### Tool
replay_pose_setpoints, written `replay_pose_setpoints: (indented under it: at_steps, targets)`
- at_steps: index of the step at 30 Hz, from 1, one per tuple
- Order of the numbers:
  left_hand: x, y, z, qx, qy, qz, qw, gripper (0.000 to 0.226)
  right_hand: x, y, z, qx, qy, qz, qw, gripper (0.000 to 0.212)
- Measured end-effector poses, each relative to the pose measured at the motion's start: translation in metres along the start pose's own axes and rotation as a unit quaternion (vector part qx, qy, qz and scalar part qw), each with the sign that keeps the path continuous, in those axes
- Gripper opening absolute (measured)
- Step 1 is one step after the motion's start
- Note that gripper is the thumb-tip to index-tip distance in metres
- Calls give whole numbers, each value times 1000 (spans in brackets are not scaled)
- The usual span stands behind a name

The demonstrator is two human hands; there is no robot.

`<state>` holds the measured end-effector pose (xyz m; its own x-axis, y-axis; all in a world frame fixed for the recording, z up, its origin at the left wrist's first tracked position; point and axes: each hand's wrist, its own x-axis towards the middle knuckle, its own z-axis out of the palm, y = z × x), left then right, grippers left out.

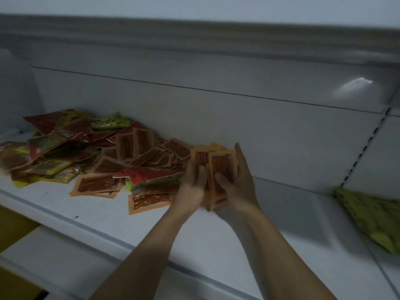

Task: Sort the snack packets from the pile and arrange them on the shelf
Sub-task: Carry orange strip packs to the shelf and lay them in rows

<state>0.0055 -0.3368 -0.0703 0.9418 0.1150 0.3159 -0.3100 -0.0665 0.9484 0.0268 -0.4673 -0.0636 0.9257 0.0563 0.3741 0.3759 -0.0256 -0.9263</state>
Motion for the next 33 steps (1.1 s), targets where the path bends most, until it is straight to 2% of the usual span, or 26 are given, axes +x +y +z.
replay_pose_setpoints:
  at_steps: [3,5,6,9,11,12,14,16,20,22,24,26,27,29,31,33]
  targets:
    - [2,-2,3,37,-42,40,998,57,5,10,-1,30,11,7,999,101]
    - [0,-4,1,58,-62,52,995,54,7,18,-5,40,-28,31,998,116]
    - [0,-6,-1,63,-73,52,994,57,7,19,-7,39,-51,44,997,117]
    - [2,-19,-9,75,-100,35,992,88,8,19,-10,37,-90,59,993,100]
    - [4,-25,-11,88,-106,18,990,103,6,18,-5,77,-138,74,985,83]
    - [5,-26,-12,90,-115,9,989,103,5,20,-3,111,-164,81,977,72]
    - [6,-27,-11,89,-132,1,987,90,2,23,-4,164,-153,119,967,59]
    - [8,-28,-11,91,-154,1,984,86,-2,21,-8,159,-124,148,968,56]
    - [11,-35,-11,94,-125,27,987,84,-5,15,-7,121,-84,109,983,50]
    - [11,-37,-11,76,-112,35,990,86,-5,9,-4,72,-72,65,993,68]
    - [10,-36,-11,63,-119,34,990,90,-6,3,-5,-22,-45,29,998,99]
    - [8,-34,-11,49,-129,23,990,90,-8,-1,-7,-120,-42,-9,992,125]
    - [7,-32,-11,53,-134,20,989,88,-10,-4,-7,-156,-44,-24,987,129]
    - [6,-31,-12,70,-149,20,986,78,-11,-8,-8,-225,-55,-43,972,122]
    - [6,-31,-13,83,-160,14,984,66,-11,-11,-9,-307,-72,-63,947,99]
    - [7,-30,-13,89,-162,6,983,63,-11,-12,-9,-332,-72,-55,939,77]
